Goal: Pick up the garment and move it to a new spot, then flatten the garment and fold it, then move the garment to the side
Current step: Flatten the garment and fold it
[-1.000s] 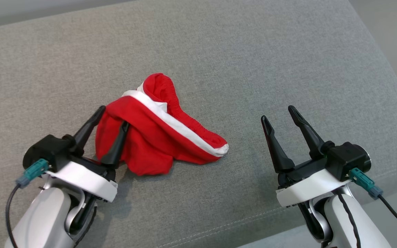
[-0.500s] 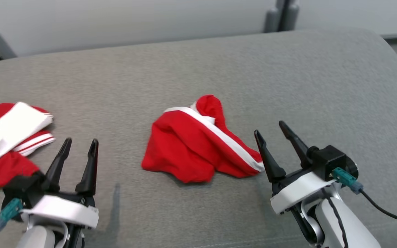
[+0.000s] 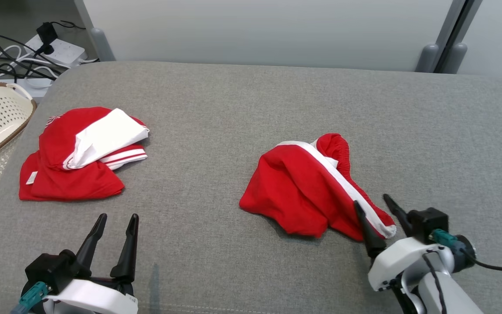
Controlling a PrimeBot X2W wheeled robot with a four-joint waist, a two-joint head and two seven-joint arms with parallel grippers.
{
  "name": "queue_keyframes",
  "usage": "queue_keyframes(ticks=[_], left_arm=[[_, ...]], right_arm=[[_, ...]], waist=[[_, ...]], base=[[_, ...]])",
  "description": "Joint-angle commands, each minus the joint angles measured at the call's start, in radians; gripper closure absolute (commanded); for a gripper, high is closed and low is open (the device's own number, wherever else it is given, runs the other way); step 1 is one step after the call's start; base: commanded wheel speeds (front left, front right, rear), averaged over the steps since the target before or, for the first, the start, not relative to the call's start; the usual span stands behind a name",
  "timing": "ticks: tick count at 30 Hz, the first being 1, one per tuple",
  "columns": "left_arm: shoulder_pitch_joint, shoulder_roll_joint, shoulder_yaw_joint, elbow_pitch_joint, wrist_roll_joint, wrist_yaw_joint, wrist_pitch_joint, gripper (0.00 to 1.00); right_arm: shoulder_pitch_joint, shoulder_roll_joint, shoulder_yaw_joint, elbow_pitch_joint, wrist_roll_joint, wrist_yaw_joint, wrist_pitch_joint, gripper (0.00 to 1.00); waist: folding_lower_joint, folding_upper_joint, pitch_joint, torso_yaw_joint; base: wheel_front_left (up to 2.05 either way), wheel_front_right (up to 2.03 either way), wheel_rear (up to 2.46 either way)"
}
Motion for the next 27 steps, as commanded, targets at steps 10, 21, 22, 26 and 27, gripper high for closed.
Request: queue_keyframes(ticks=[10, 21, 22, 26, 27], left_arm=[[-0.022, 0.019, -0.009, -0.035, 0.008, 0.0, -0.005, 0.0], [-0.039, 0.032, -0.043, -0.033, -0.019, 0.0, -0.005, 0.0], [-0.042, 0.033, -0.047, -0.032, -0.023, 0.0, -0.005, 0.0], [-0.055, 0.038, -0.066, -0.035, -0.043, 0.0, -0.005, 0.0], [-0.059, 0.041, -0.071, -0.037, -0.047, 0.0, -0.005, 0.0]], right_arm=[[0.102, 0.003, -0.063, -0.084, 0.014, 0.001, -0.012, 0.0], [0.012, 0.003, -0.038, 0.036, -0.072, 0.001, -0.007, 0.0], [-0.006, 0.003, -0.044, 0.072, -0.088, 0.001, 0.004, 0.0], [-0.088, 0.003, -0.079, 0.181, -0.137, 0.001, 0.038, 1.0], [-0.113, 0.003, -0.098, 0.194, -0.159, 0.001, 0.035, 1.0]], waist=[[-0.0001, 0.0, 0.006, -0.014], [-0.0001, 0.0, 0.03, 0.009], [-0.0001, 0.0, 0.032, 0.014], [-0.0001, 0.0, 0.046, 0.041], [-0.0001, 0.0, 0.05, 0.047]], base=[[0.0, 0.0, 0.0], [0.0, 0.0, 0.0], [0.0, 0.0, 0.0], [0.0, 0.0, 0.0], [0.0, 0.0, 0.0]])
